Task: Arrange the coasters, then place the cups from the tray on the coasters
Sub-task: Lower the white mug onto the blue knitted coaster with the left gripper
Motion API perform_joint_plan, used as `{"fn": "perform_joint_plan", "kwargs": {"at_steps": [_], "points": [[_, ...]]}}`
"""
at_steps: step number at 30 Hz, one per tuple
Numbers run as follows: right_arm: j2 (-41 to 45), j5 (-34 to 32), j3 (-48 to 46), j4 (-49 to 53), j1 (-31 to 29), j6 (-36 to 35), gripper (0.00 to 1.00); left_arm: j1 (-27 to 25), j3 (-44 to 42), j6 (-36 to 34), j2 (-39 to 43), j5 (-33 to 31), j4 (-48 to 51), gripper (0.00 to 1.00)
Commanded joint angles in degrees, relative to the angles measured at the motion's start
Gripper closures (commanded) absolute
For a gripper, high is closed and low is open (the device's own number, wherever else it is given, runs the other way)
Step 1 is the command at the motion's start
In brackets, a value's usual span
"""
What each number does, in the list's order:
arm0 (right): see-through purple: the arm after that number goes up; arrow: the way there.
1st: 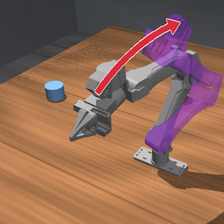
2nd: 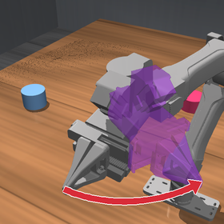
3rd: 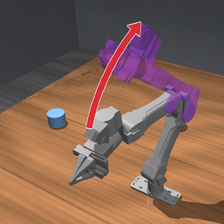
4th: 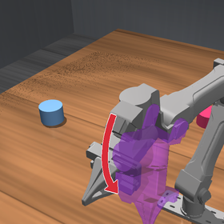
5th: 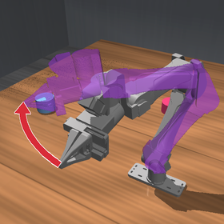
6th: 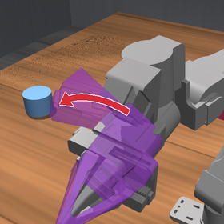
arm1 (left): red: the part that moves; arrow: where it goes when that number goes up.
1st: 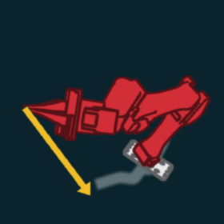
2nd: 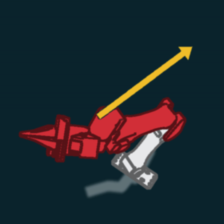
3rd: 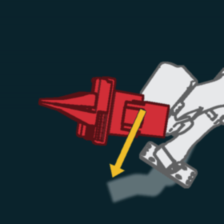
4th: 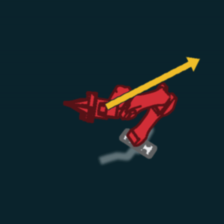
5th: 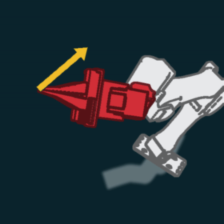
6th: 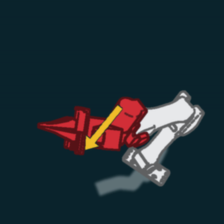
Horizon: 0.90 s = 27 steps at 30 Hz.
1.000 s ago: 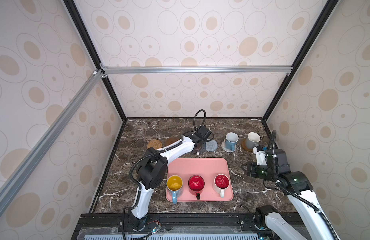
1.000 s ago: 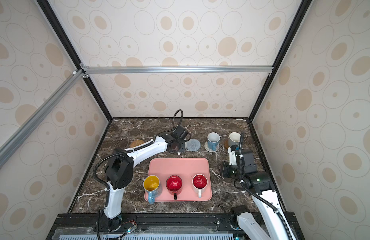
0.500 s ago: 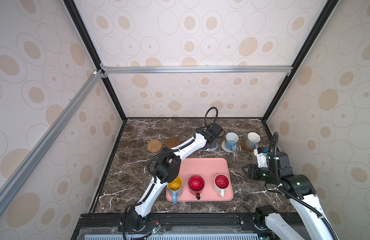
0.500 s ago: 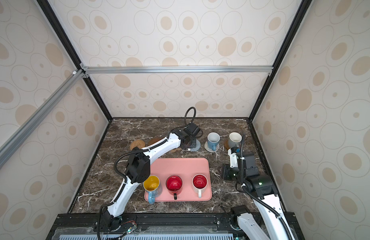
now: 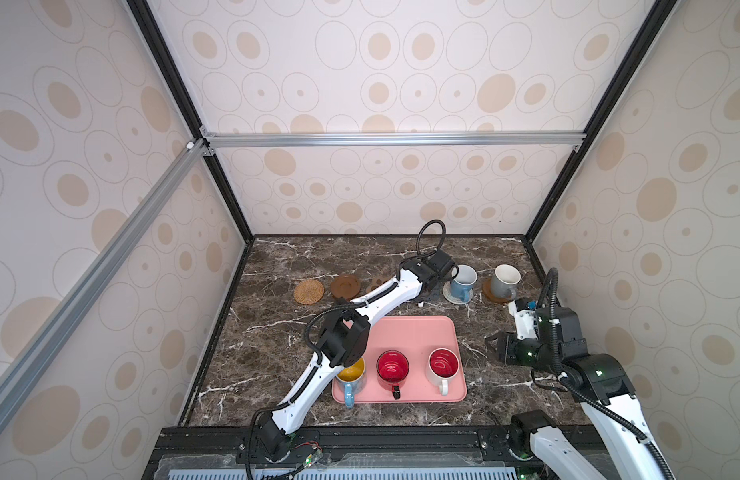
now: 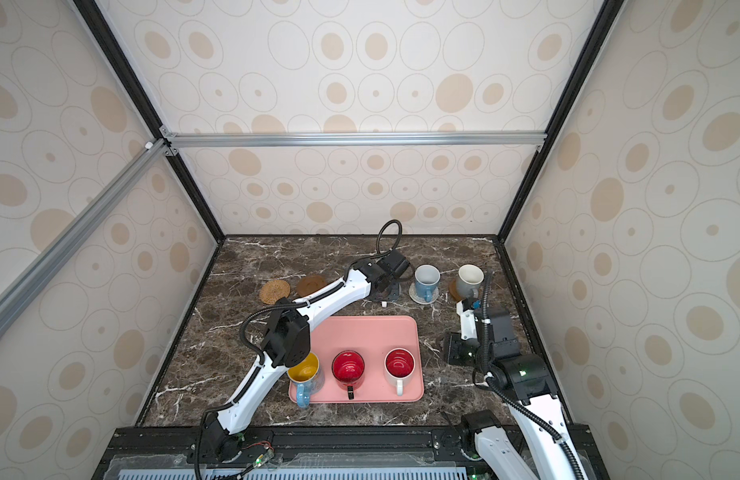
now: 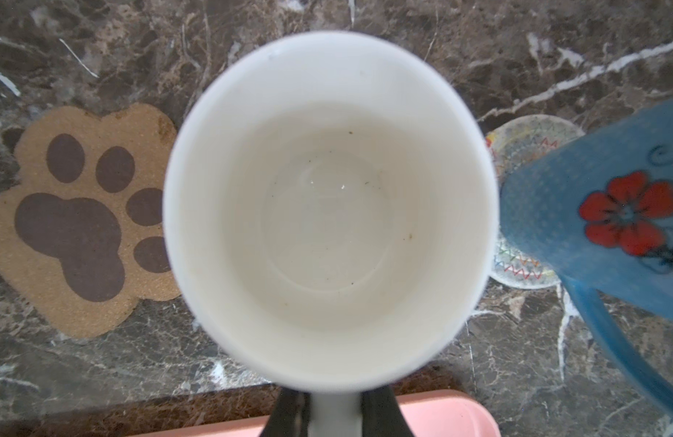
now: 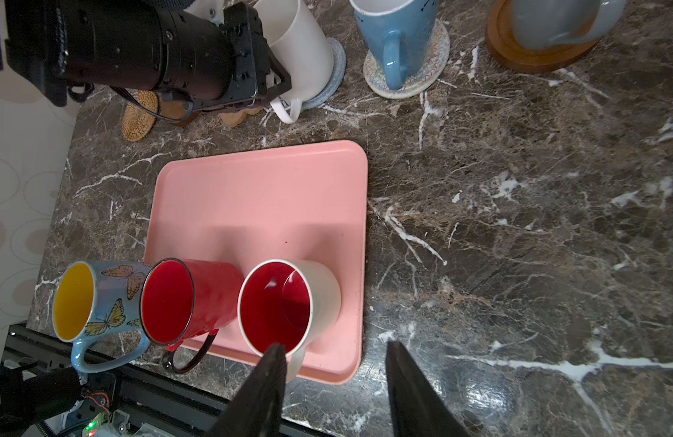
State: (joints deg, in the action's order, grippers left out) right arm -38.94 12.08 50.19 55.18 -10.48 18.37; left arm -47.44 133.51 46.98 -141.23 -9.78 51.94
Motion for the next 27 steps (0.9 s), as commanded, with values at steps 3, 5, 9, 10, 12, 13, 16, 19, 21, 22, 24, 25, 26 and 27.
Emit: {"fn": "perform_joint_plan", "kwargs": {"at_steps": [3, 5, 9, 10, 12, 13, 16, 19, 21, 22, 24, 25, 26, 27], "points": [[0.35, 0.57, -0.36, 1.14, 0.29, -1.14, 0.53, -0.29, 3.5, 1.29, 0.21, -2.61, -1.07, 0.86], [0.4, 0.54, -0.52, 1.15, 0.29, -1.06, 0.53, -0.33, 3.46, 1.19, 0.15, -2.46, -1.36, 0.86], [0.37, 0.48, -0.51, 1.08, 0.29, -1.0, 0.53, -0.37, 3.45, 1.12, 0.21, -2.44, -2.02, 0.87], [0.35, 0.47, -0.48, 1.12, 0.29, -0.97, 0.54, -0.33, 3.42, 1.13, 0.25, -2.44, -2.1, 0.87], [0.4, 0.41, -0.46, 1.13, 0.27, -1.05, 0.53, -0.43, 3.48, 1.04, 0.51, -2.52, -2.35, 0.87], [0.44, 0.38, -0.49, 1.13, 0.28, -1.06, 0.53, -0.56, 3.42, 0.94, 0.58, -2.52, -2.37, 0.87], [0.44, 0.4, -0.55, 1.09, 0.29, -1.06, 0.53, -0.6, 3.41, 0.92, 0.36, -2.46, -2.46, 0.87], [0.52, 0.39, -0.62, 1.21, 0.28, -1.06, 0.53, -0.64, 3.42, 1.05, -0.1, -2.09, -2.5, 0.87], [0.71, 0.32, -0.71, 1.29, 0.29, -1.06, 0.53, -0.63, 3.47, 1.17, -0.47, -1.99, -2.57, 0.87], [0.77, 0.32, -0.71, 1.29, 0.29, -1.06, 0.53, -0.64, 3.42, 1.2, -0.54, -1.95, -2.62, 0.87], [0.87, 0.32, -0.76, 1.38, 0.29, -1.14, 0.53, -0.71, 3.43, 1.44, -0.77, -1.9, -2.72, 0.87], [0.93, 0.23, -0.65, 1.41, 0.29, -1.16, 0.53, -0.68, 3.42, 1.51, -0.89, -1.82, -2.75, 0.87], [0.89, 0.23, -0.62, 1.42, 0.29, -1.17, 0.53, -0.69, 3.42, 1.53, -0.98, -1.74, -2.77, 0.86], [0.88, 0.2, -0.62, 1.43, 0.29, -1.19, 0.53, -0.68, 3.42, 1.65, -1.07, -1.68, -2.67, 0.86]]}}
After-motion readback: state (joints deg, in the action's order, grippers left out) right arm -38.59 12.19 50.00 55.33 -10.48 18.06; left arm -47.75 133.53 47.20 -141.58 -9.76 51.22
